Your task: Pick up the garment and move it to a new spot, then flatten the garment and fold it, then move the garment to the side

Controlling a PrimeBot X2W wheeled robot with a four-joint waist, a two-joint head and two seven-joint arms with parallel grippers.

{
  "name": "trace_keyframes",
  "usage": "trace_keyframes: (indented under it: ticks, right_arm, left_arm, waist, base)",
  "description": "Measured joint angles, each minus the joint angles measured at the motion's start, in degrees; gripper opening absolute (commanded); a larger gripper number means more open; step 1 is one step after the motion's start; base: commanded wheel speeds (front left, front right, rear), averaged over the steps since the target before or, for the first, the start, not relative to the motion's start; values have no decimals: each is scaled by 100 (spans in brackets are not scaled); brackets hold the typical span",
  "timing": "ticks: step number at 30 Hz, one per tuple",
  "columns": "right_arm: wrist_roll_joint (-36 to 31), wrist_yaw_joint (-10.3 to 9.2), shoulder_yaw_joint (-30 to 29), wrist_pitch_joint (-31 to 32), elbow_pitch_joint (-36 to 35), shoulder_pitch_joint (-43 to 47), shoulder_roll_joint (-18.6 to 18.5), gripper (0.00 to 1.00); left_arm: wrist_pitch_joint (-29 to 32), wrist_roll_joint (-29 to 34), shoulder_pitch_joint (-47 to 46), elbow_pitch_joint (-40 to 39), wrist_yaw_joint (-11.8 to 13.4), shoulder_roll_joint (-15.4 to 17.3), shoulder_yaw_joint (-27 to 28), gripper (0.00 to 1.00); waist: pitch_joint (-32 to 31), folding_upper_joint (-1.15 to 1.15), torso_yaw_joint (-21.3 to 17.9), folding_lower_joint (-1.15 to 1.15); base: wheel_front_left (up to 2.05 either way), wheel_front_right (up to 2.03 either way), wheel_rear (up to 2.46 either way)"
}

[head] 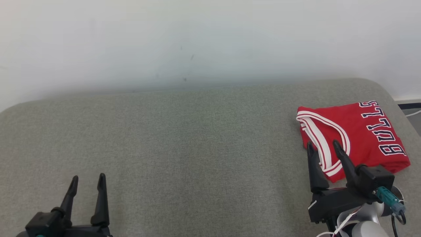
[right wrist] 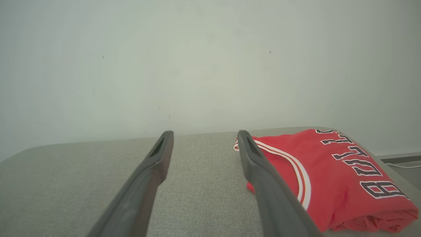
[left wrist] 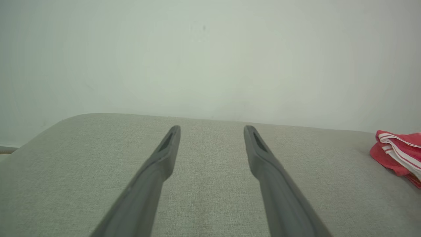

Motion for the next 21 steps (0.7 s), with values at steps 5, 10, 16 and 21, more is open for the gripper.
trace_keyframes:
  ticks: [5, 10, 16, 21]
  right_arm:
    - [11, -2, 9, -214, 107, 60, 2, 100]
    - [53, -2, 8, -386, 172, 66, 5, 100]
    - [55, -2, 52, -511, 220, 71, 7, 100]
    - [59, 1, 79, -591, 268, 71, 7, 100]
  left_arm:
    - [1, -65, 30, -2, 1, -21, 23, 100]
    - [0, -138, 66, -51, 8, -125, 85, 100]
    - [0, -140, 70, -67, 48, -120, 121, 100]
    - [0, -178, 72, -79, 47, -121, 132, 100]
  waist:
    - [-10, 0, -67, 0]
    - [-10, 0, -116, 0]
    - [-5, 0, -136, 0]
    - [8, 0, -134, 0]
  base:
    - [0, 0, 0]
    - [0, 0, 0]
    - [0, 0, 0]
    - [0, 0, 0]
